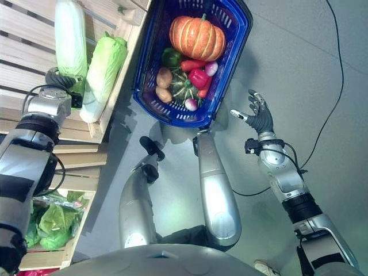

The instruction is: Pick up fruits and vegetables into the basket

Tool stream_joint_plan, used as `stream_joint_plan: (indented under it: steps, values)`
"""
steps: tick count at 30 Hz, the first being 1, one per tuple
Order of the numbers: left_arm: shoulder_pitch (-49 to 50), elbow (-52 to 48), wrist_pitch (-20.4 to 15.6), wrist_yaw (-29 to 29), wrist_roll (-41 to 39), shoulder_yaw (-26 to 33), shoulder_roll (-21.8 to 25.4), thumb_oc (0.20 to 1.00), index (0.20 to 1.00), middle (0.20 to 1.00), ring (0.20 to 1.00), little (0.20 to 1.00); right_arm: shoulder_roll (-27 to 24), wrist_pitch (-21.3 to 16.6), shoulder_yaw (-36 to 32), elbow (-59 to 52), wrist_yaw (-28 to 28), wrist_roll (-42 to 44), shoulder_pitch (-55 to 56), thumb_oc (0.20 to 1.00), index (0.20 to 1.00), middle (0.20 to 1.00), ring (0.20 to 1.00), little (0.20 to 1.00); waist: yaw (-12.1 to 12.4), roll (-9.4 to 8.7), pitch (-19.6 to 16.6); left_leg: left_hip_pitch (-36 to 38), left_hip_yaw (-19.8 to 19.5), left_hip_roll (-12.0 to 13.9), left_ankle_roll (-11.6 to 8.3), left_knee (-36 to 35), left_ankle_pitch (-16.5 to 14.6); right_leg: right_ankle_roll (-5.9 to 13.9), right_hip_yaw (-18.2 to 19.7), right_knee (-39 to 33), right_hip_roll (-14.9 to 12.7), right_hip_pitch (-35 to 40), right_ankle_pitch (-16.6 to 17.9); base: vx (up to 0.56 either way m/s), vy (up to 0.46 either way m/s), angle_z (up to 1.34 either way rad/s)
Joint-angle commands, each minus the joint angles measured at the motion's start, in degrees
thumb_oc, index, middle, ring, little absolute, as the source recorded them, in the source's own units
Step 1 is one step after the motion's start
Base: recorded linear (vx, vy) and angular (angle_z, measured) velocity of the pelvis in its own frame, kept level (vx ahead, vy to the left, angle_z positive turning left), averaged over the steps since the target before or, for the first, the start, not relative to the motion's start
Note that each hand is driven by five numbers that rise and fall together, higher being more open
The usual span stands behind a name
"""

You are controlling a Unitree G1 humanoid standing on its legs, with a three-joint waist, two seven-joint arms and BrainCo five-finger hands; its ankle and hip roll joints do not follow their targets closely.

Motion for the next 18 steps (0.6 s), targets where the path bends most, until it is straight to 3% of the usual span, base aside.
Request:
stream_joint_plan:
  steps: [1, 6, 11, 18]
  values:
    - [7.5, -0.9, -0.3, -5.4, -3.8, 1.8, -6.6, 0.2, 0.2, 0.2, 0.2, 0.2, 1.4, -2.3, -1.6, -3.7, 0.3, -0.5, 2.1, 1.0, 1.0, 1.0, 1.0, 1.0, 0.1, -3.23, -1.5, -3.2, 0.3, -1.9, 1.73, 5.0, -3.2, 3.49, 0.8, -4.5, 0.7, 0.9, 1.2, -0.01, 0.009, 0.04]
    - [10.4, -4.5, -4.3, -5.2, -5.9, 3.5, -6.1, 0.2, 0.2, 0.2, 0.2, 0.2, 1.1, -4.0, -2.2, -7.2, 1.2, -1.9, 2.5, 1.0, 1.0, 1.0, 1.0, 1.0, 0.9, -3.22, -1.5, -0.8, 0.0, -2.2, 1.95, 4.2, -3.3, 3.64, 0.3, -5.1, 0.1, 3.3, 1.1, 0.0, 0.005, 0.01]
    - [14.1, -11.0, -10.7, -2.5, -5.8, 4.9, -5.6, 0.2, 0.2, 0.2, 0.2, 0.2, 0.1, -5.9, -3.3, -11.1, 4.4, -3.5, 1.5, 1.0, 1.0, 1.0, 1.0, 1.0, 2.4, -2.7, -1.5, 1.6, -0.3, -2.7, 2.21, 3.4, -3.5, 3.84, -0.5, -5.6, -0.7, 6.0, 0.8, -0.01, 0.002, 0.05]
    - [20.1, -22.8, -19.2, 2.4, 0.6, 6.3, -4.3, 0.2, 0.2, 0.2, 0.2, 0.2, -0.7, -6.5, -3.1, -14.9, 11.3, -2.0, -5.2, 1.0, 1.0, 1.0, 1.0, 1.0, 7.0, -2.67, -1.5, 5.5, -2.2, -3.7, 2.53, 2.2, -3.9, 4.27, -3.5, -7.7, -2.5, 11.6, 1.0, -0.03, -0.074, 0.12]
